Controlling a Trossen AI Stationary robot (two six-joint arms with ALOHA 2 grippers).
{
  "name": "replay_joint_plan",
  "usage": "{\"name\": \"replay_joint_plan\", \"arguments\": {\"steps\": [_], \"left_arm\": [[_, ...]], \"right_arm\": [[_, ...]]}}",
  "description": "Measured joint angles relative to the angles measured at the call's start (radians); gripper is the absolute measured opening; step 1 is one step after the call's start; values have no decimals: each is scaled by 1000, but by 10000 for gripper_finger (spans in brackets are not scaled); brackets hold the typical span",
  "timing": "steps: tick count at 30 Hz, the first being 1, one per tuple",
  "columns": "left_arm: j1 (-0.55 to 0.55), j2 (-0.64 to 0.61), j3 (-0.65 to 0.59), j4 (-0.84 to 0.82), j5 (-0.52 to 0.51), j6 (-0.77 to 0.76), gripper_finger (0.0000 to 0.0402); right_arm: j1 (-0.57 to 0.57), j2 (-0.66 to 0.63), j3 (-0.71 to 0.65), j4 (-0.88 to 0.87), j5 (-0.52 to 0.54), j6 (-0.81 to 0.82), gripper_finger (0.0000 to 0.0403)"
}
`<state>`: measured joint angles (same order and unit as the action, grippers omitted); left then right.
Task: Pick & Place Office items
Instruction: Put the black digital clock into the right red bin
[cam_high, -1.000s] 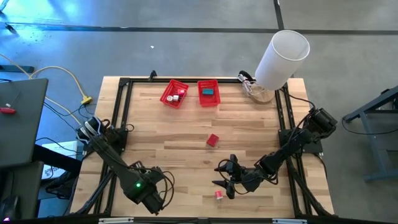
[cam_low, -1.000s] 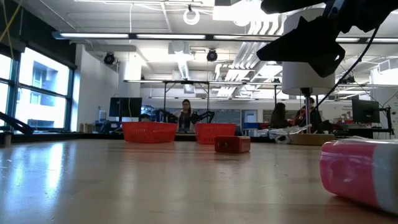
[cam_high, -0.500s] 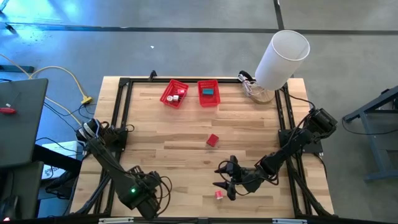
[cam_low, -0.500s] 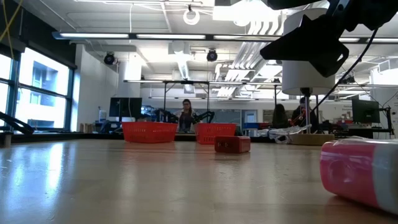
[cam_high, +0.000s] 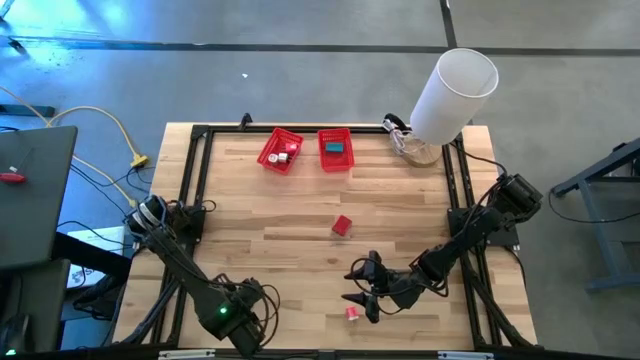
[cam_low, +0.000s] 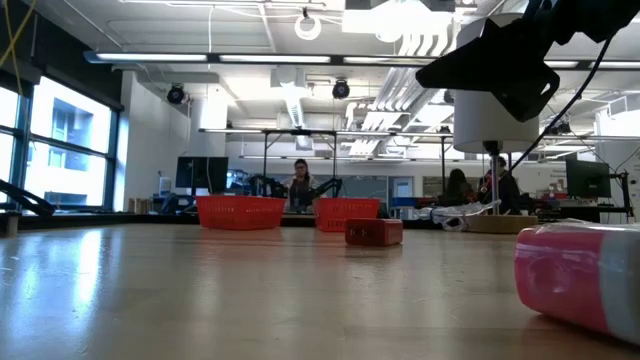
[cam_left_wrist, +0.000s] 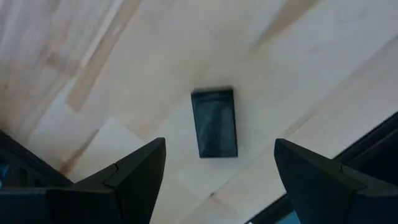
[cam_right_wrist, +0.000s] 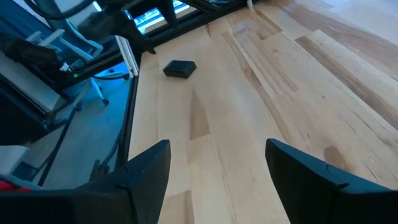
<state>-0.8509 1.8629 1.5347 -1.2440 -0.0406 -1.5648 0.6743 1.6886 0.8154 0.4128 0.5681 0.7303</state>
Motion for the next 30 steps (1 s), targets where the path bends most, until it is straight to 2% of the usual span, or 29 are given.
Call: {"name": "replay_joint_plan", "arguments": {"steps": [11, 21, 30], "left_arm": [[-3, 0, -38, 33, -14, -8, 291], [-3, 0, -133, 148, 49, -33, 291], [-3, 0, -212, 278, 49, -31, 291]], "right_arm": [[21, 0, 0, 30, 0, -1, 252], [21, 0, 0, 33, 0, -1, 252], [19, 0, 0, 33, 3, -8, 252]]}}
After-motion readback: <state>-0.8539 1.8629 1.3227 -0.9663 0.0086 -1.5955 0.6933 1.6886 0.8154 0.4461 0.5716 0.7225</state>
